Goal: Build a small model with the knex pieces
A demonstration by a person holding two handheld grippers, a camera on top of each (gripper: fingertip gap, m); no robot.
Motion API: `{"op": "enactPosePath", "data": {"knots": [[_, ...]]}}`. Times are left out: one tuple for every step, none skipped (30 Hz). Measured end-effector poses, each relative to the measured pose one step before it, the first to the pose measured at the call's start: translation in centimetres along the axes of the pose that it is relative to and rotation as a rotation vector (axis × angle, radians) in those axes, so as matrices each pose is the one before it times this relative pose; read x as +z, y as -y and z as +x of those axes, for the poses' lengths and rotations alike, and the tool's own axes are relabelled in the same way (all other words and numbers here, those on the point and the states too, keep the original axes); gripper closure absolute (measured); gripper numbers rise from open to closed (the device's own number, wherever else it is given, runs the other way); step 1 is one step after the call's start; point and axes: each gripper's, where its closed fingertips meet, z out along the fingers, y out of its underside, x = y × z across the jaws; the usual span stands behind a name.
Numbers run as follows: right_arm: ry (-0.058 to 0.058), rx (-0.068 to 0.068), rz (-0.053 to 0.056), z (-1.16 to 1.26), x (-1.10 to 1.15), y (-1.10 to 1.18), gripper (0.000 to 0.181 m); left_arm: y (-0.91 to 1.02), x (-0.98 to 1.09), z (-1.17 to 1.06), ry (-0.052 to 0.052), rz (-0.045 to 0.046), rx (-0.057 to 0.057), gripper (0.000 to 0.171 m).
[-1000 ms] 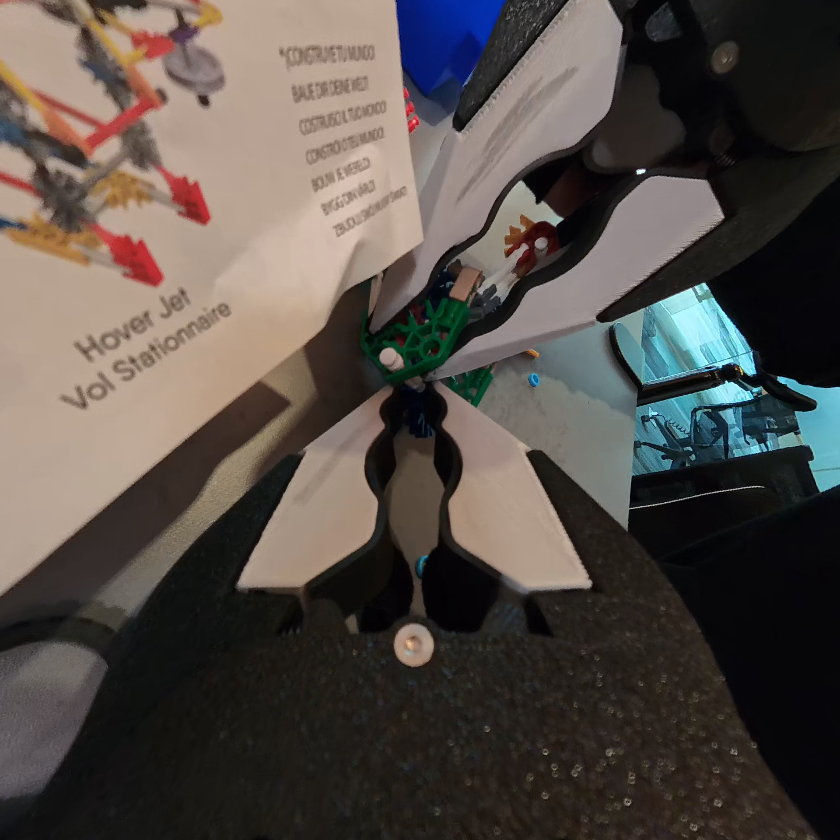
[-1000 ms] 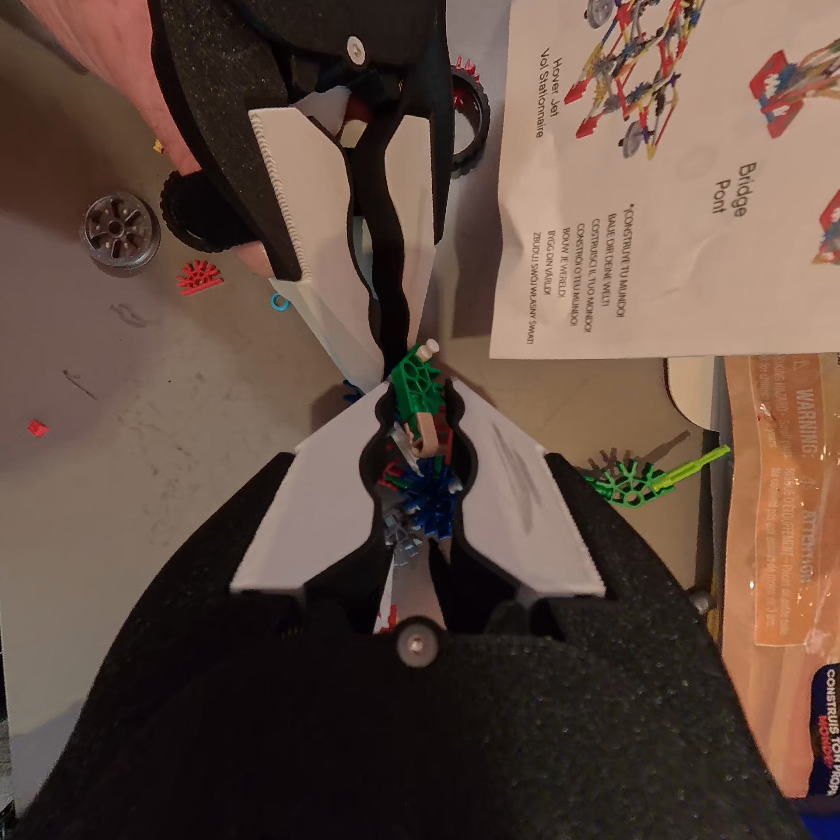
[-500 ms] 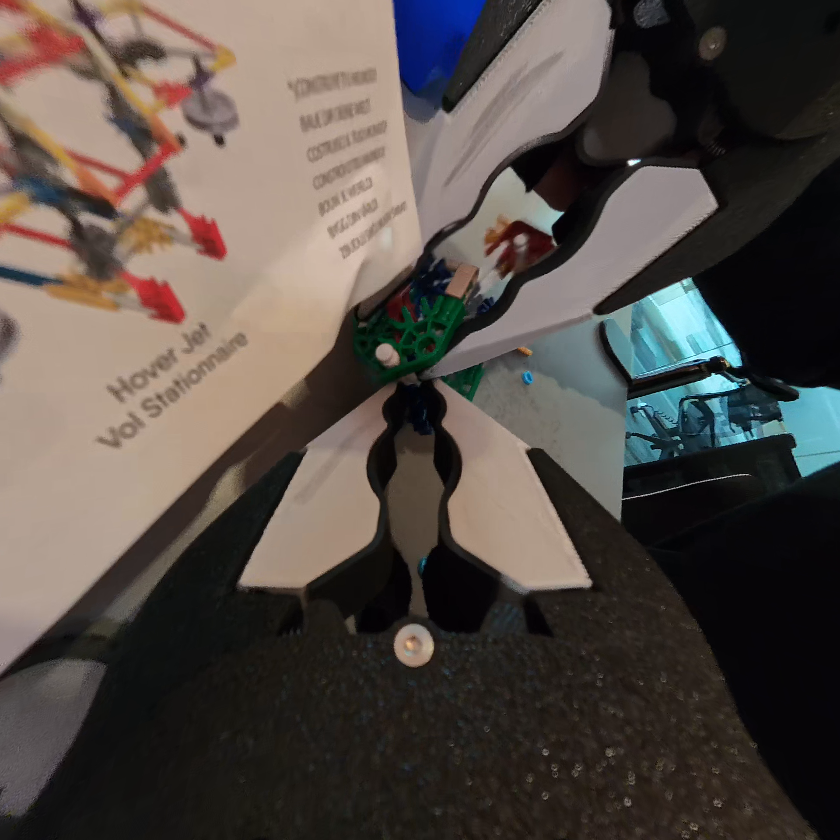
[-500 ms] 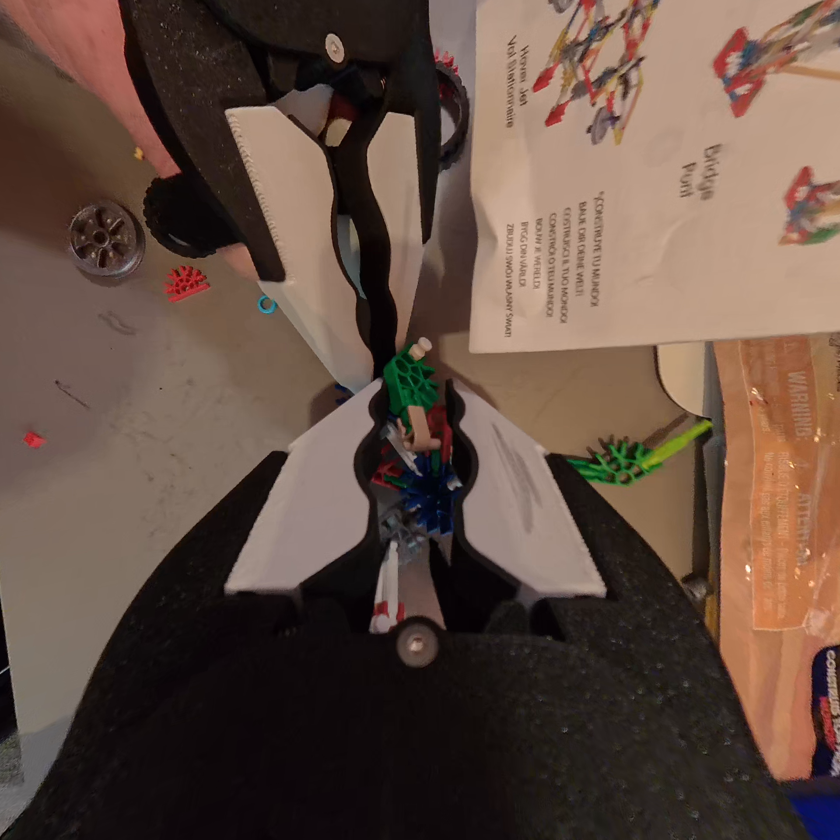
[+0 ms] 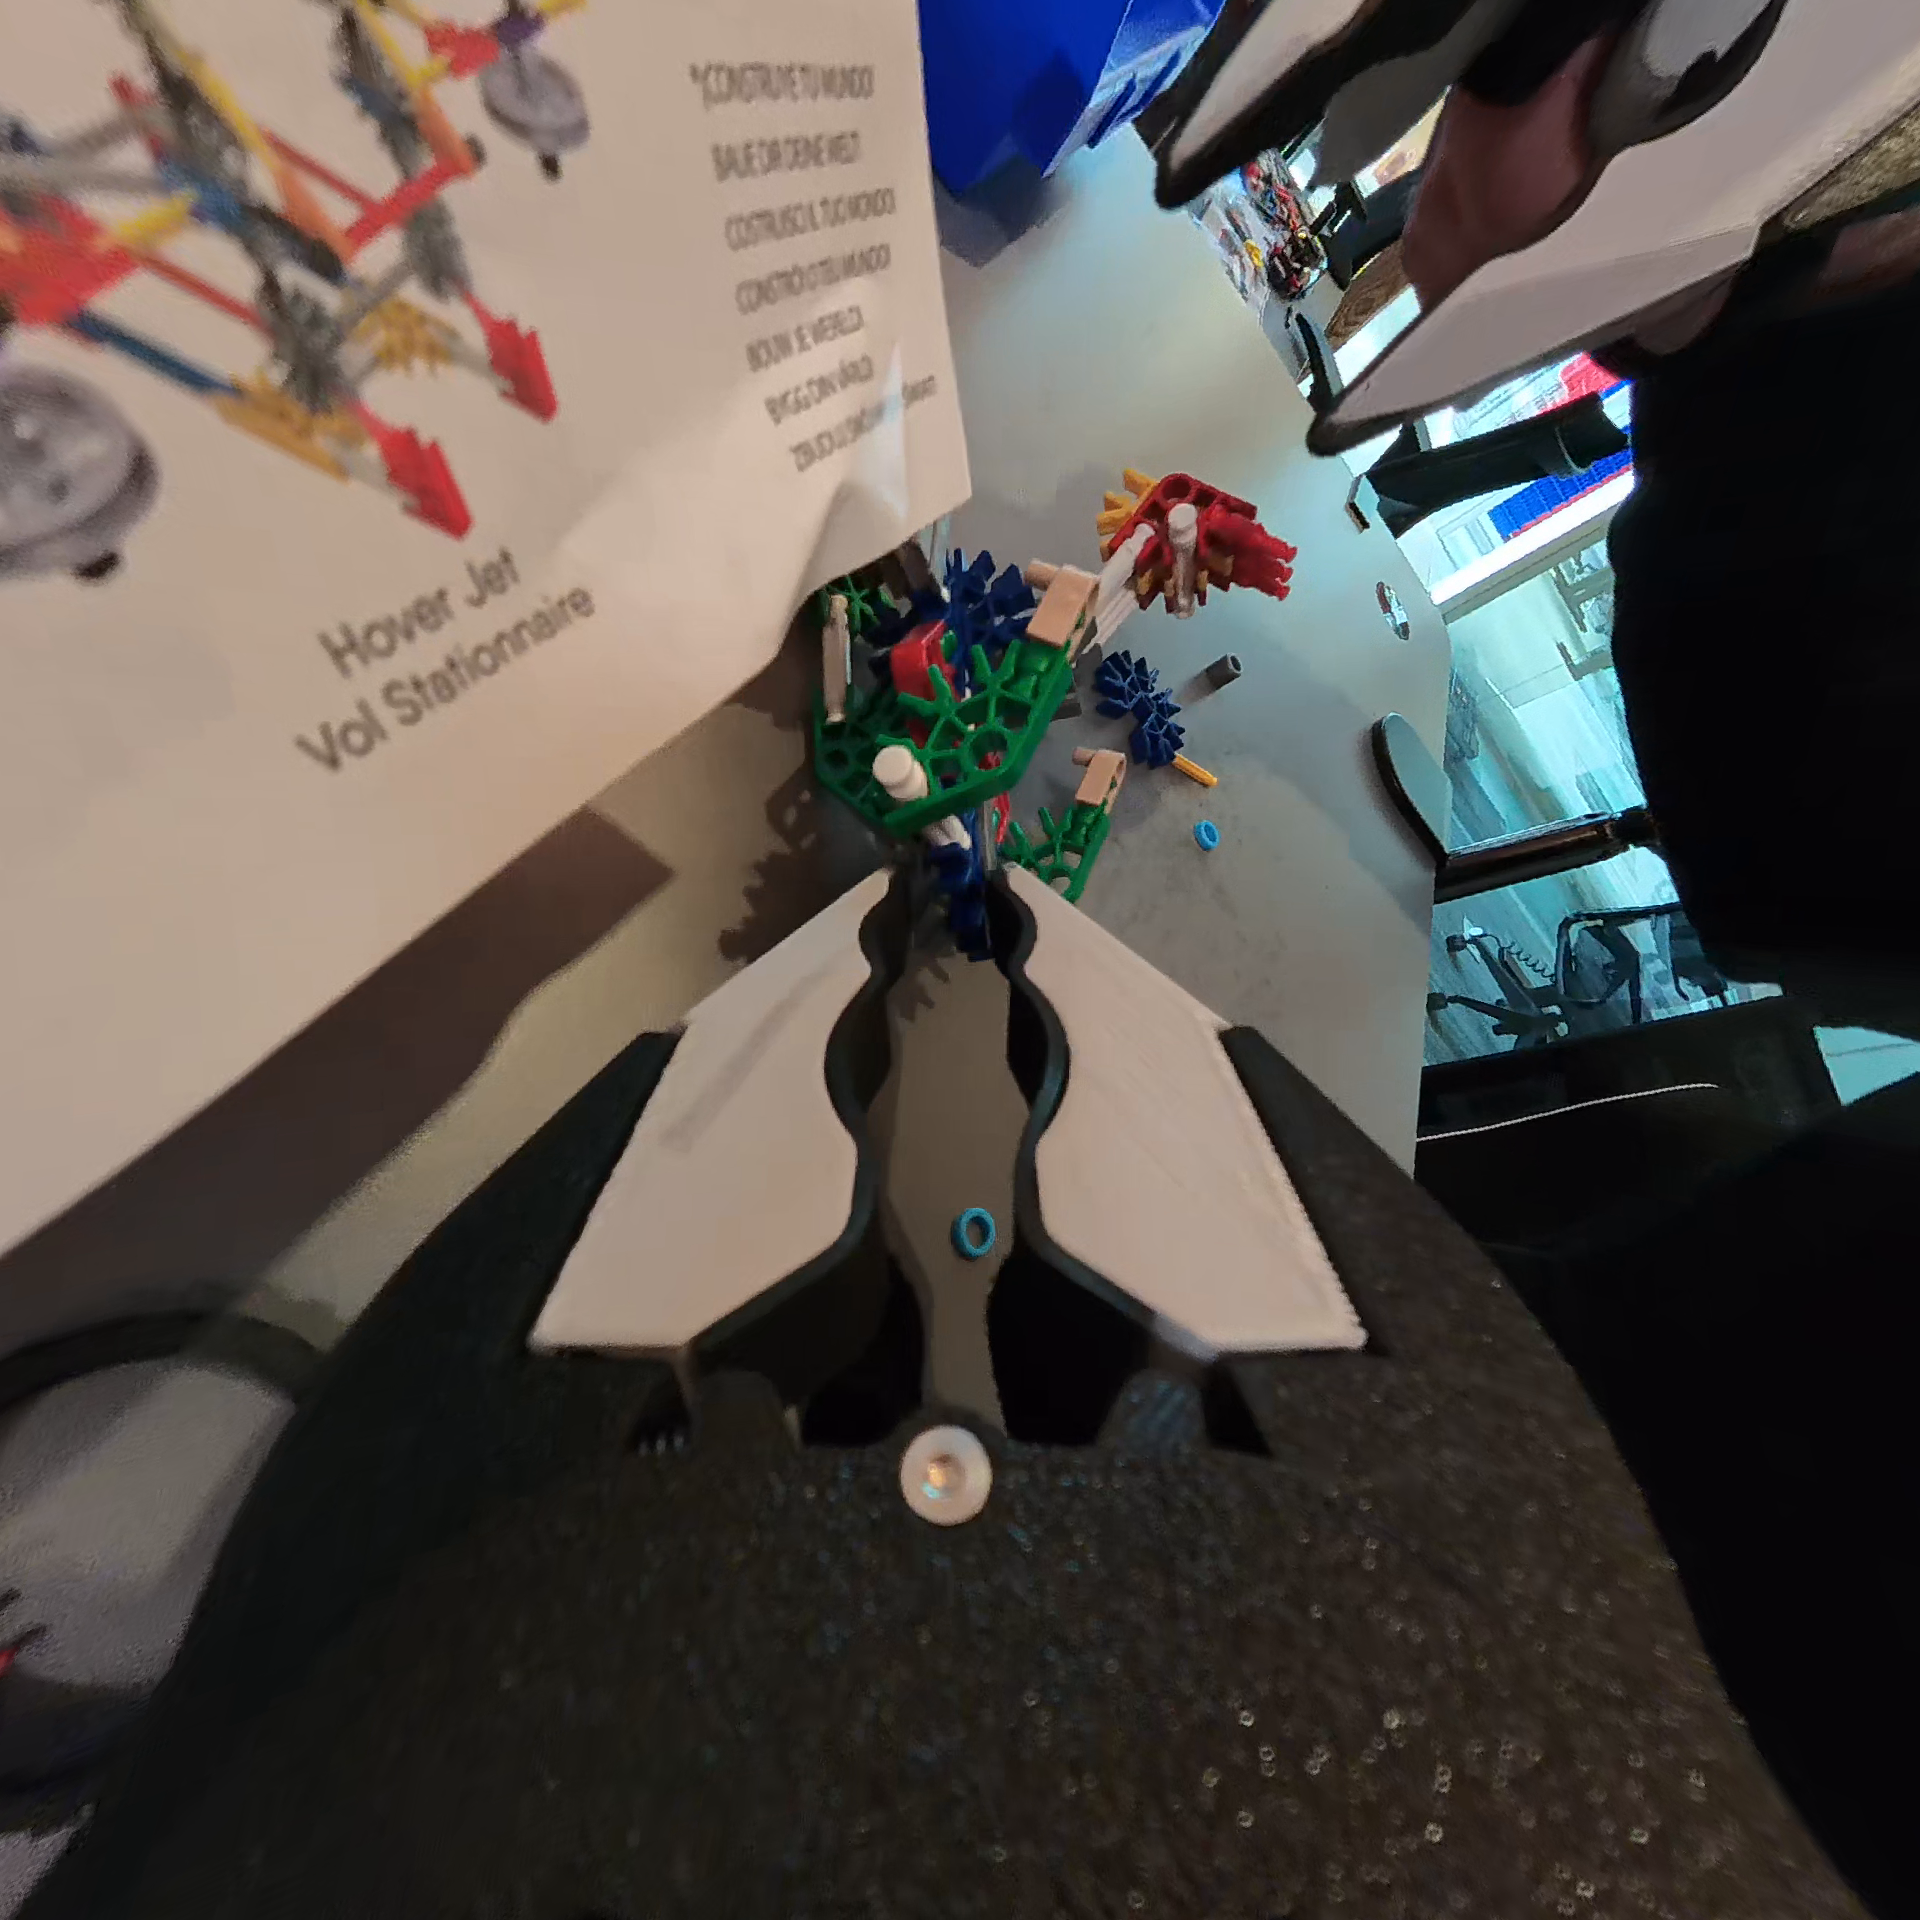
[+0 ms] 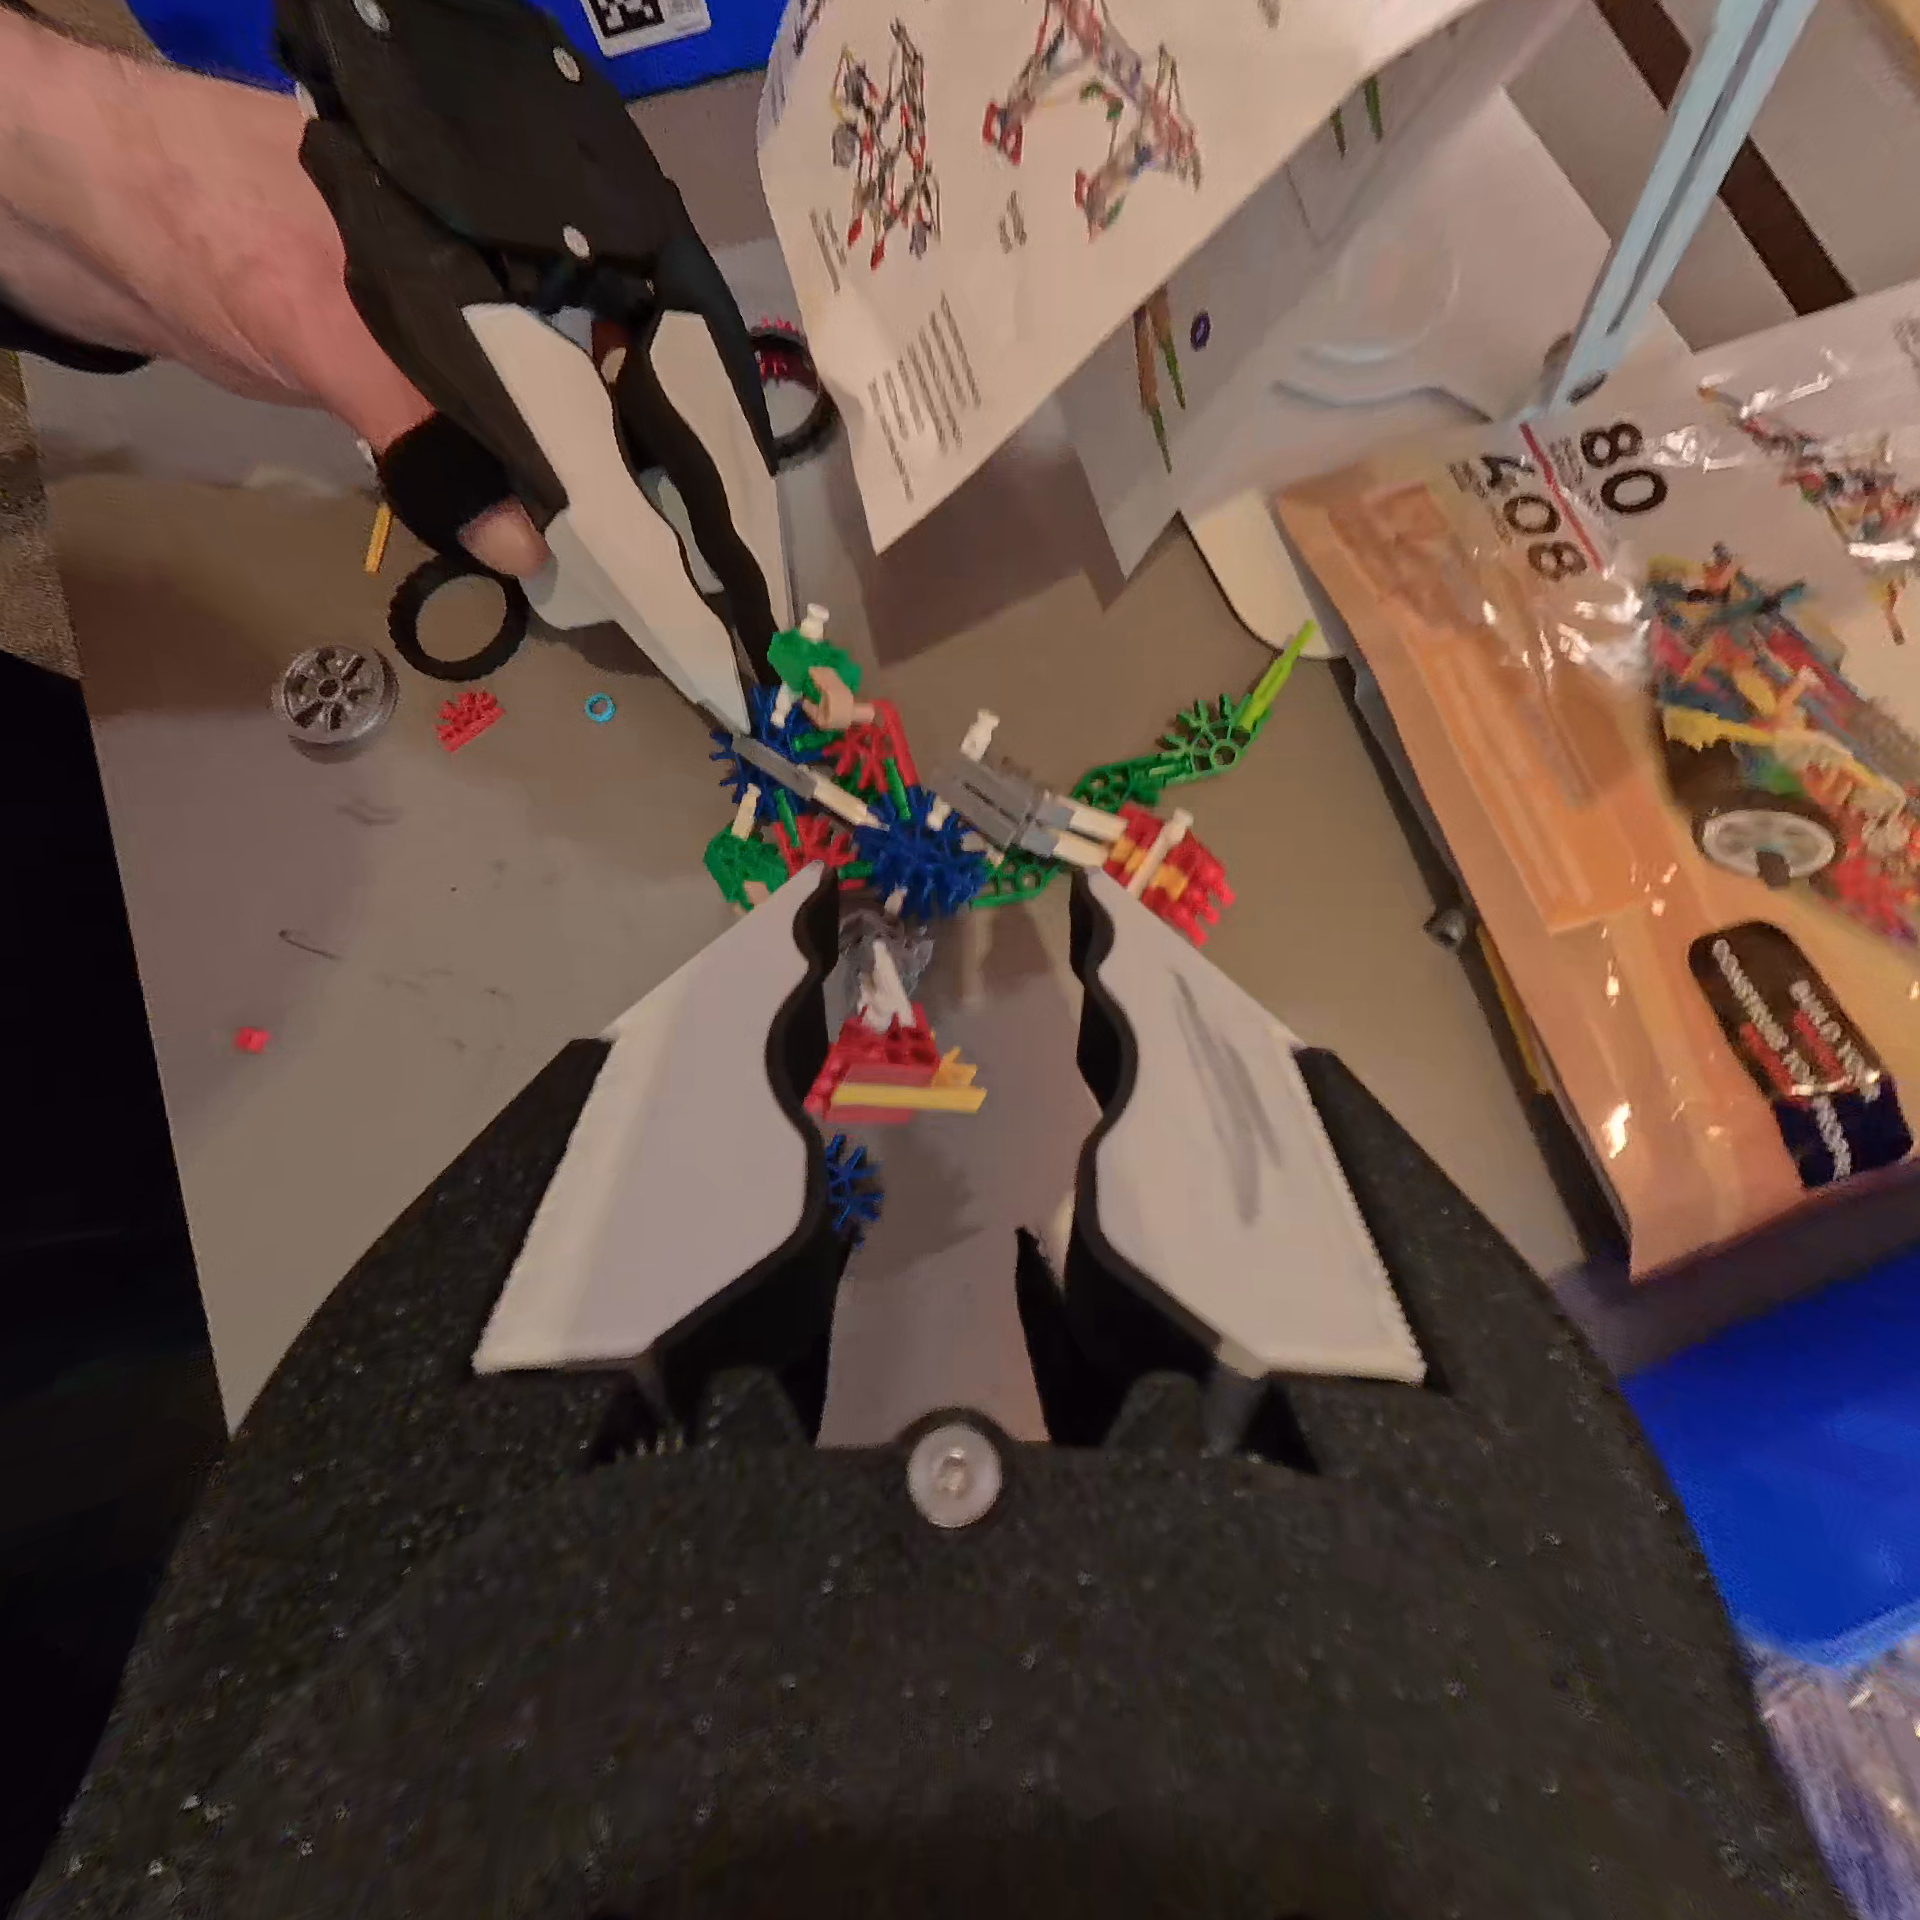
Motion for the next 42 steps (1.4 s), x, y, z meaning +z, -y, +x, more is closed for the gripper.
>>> {"op": "enactPosePath", "data": {"knots": [[0.0044, 0.0154, 0.0008, -0.279, -0.148, -0.492, 0.137, -0.065, 0.024, 0.073, -0.0015, -0.00388, 0.0024, 0.158], [0.0082, 0.0144, -0.0022, -0.338, 0.006, -0.508, 0.137, -0.006, 0.054, 0.078, -0.001, -0.00287, 0.0036, 0.158], [0.0076, 0.0059, -0.0092, -0.337, 0.119, -0.593, 0.135, 0.039, 0.071, 0.061, 0.001, -0.00026, 0.0054, 0.16], [0.0069, -0.0019, -0.0153, -0.346, 0.261, -0.655, 0.134, 0.009, 0.098, 0.107, -0.0021, -0.00281, 0.0044, 0.161], [-0.0053, -0.001, -0.0229, -0.096, 0.399, -0.741, 0.134, 0.019, 0.097, 0.129, -0.0036, -0.00321, 0.0022, 0.162], [-0.0132, 0.0041, -0.0308, 0.112, 0.471, -0.825, 0.133, 0.047, 0.094, 0.09, -0.0004, -0.0003, 0.003, 0.164], [-0.0094, 0.005, -0.0262, 0.091, 0.451, -0.719, 0.131, 0.015, 0.088, 0.06, 0.0022, -0.00226, 0.0037, 0.165], [-0.0006, 0.0066, -0.0088, -0.038, 0.402, -0.406, 0.129, -0.019, 0.107, 0.107, -0.0026, -0.00364, 0.0026, 0.166], [0.0129, 0.0105, 0.0051, -0.227, 0.34, -0.151, 0.129, 0.026, 0.086, 0.144, -0.0052, -0.00107, -0.0008, 0.166], [0.0113, 0.0113, 0.0101, -0.204, 0.246, -0.035, 0.129, 0.051, 0.056, 0.052, -0.0017, -0.001, -0.002, 0.166], [0.0008, 0.0074, 0.0108, -0.056, 0.143, -0.026, 0.13, 0.063, 0.002, -0.01, 0.0003, -0.00045, 0.0026, 0.166], [-0.0001, 0.007, 0.0112, -0.031, 0.064, 0.009, 0.13, 0.147, -0.05, 0.036, -0.0047, 0.00383, 0.0003, 0.166], [-0.0009, 0.0082, 0.0116, -0.014, 0.001, 0.035, 0.131, 0.208, -0.063, 0.107, -0.0087, 0.00756, -0.0052, 0.167], [-0.0015, 0.0064, 0.0111, -0.029, -0.054, 0.054, 0.133, 0.264, -0.114, 0.106, -0.0063, 0.01012, -0.0038, 0.167], [0.005, 0.0068, 0.0132, -0.132, -0.08, 0.1, 0.134, 0.199, -0.128, 0.169, -0.0046, 0.00301, 0.0039, 0.167], [0.0097, 0.0094, 0.0158, -0.203, -0.063, 0.159, 0.136, 0.205, -0.156, 0.15, 0.0009, -0.00012, 0.0085, 0.167], [0.0089, 0.0095, 0.0085, -0.196, -0.021, 0.057, 0.135, 0.157, -0.162, 0.093, 0.0046, -0.00517, 0.0042, 0.167], [0.0039, 0.0037, -0.0023, -0.164, 0.022, -0.104, 0.135, 0.028, -0.136, 0.132, -0.001, -0.01236, 0.0085, 0.167], [0.0044, -0.0003, -0.0031, -0.224, 0.077, -0.1, 0.134, -0.028, -0.15, 0.012, 0.0043, -0.01386, 0.0156, 0.167], [0.007, 0.0011, 0.001, -0.281, 0.126, -0.023, 0.132, 0.011, -0.184, -0.24, 0.014, -0.00696, 0.0153, 0.167], [0.0066, 0.0012, 0.0023, -0.289, 0.141, -0.003, 0.132, -0.131, -0.191, -0.267, 0.0068, -0.01141, 0.0038, 0.166], [0.003, 0.0004, 0.0019, -0.23, 0.148, -0.015, 0.131, -0.288, -0.164, -0.265, -0.0015, -0.01731, -0.0121, 0.165], [0.0002, -0.0006, 0.0044, -0.167, 0.068, 0.037, 0.129, -0.311, -0.179, -0.256, -0.0048, -0.01184, -0.0171, 0.161], [-0.0006, -0.0007, 0.0061, -0.11, -0.029, 0.06, 0.128, -0.368, -0.182, -0.259, -0.0019, -0.00971, -0.016, 0.157], [-0.003, 0.0024, 0.0089, 0.005, -0.112, 0.093, 0.128, -0.368, -0.186, -0.376, 0.0113, -0.00719, -0.0135, 0.151], [0.0011, 0.007, 0.0108, 0.03, -0.156, 0.108, 0.127, -0.273, -0.212, -0.285, 0.0114, 0.00182, -0.0084, 0.147], [0.0032, 0.0082, 0.0124, 0.045, -0.175, 0.148, 0.125, -0.276, -0.161, 0.014, -0.0046, 0.00192, -0.0126, 0.145], [0.0035, 0.0078, 0.0149, 0.074, -0.162, 0.194, 0.123, -0.25, -0.078, 0.354, -0.0195, 0.00034, -0.0139, 0.142], [0.0053, 0.0082, 0.0129, 0.051, -0.124, 0.212, 0.123, -0.145, 0.031, 0.394, -0.014, 0.00088, -0.0063, 0.14], [0.0036, 0.005, 0.006, 0.063, -0.03, 0.148, 0.123, -0.127, 0.151, 0.199, 0.0024, -0.00156, 0.0059, 0.14], [0.0008, 0.0003, -0.0023, 0.048, 0.056, 0.075, 0.123, -0.196, 0.296, 0.059, 0.0084, -0.01004, 0.0093, 0.141], [0.003, -0.0006, -0.0095, -0.001, 0.161, 0.005, 0.123, -0.2, 0.377, 0.013, 0.0038, -0.01058, 0.0065, 0.142], [0.0073, 0.0, -0.0135, -0.057, 0.236, -0.071, 0.123, -0.094, 0.388, 0.012, -0.0004, -0.00463, -0.0027, 0.142], [0.006, 0.0004, -0.0152, -0.02, 0.287, -0.12, 0.121, 0.002, 0.337, -0.045, 0.002, 0.00042, -0.0085, 0.145], [0.0055, 0.0015, -0.0166, 0.002, 0.303, -0.186, 0.121, -0.043, 0.3, -0.112, 0.0063, -0.00295, -0.0072, 0.148], [0.0055, 0.0045, -0.0146, 0.013, 0.289, -0.185, 0.121, 0.007, 0.239, 0.132, -0.0071, -0.00074, -0.0015, 0.148], [0.0051, 0.0089, -0.0121, 0.056, 0.226, -0.175, 0.119, 0.075, 0.13, 0.13, -0.0031, 0.00164, 0.0024, 0.151], [0.007, 0.0067, -0.0067, 0.003, 0.183, -0.128, 0.119, 0.15, 0.049, 0.069, 0.0057, 0.00529, 0.0118, 0.153], [0.0097, 0.0033, -0.0015, -0.098, 0.156, -0.07, 0.119, 0.166, -0.01, 0.057, 0.0031, 0.00567, 0.0074, 0.153], [0.0099, 0.0017, 0.0004, -0.168, 0.136, -0.038, 0.119, 0.173, -0.054, 0.07, -0.0034, 0.00629, 0.001, 0.153], [0.01, 0.0001, 0.0032, -0.23, 0.096, -0.006, 0.119, 0.173, -0.126, 0.081, -0.0068, 0.00757, 0.0013, 0.154], [0.0141, 0.0025, 0.0055, -0.323, 0.09, 0.023, 0.119, 0.226, -0.158, 0.028, -0.004, 0.00998, 0.0016, 0.154]]}}
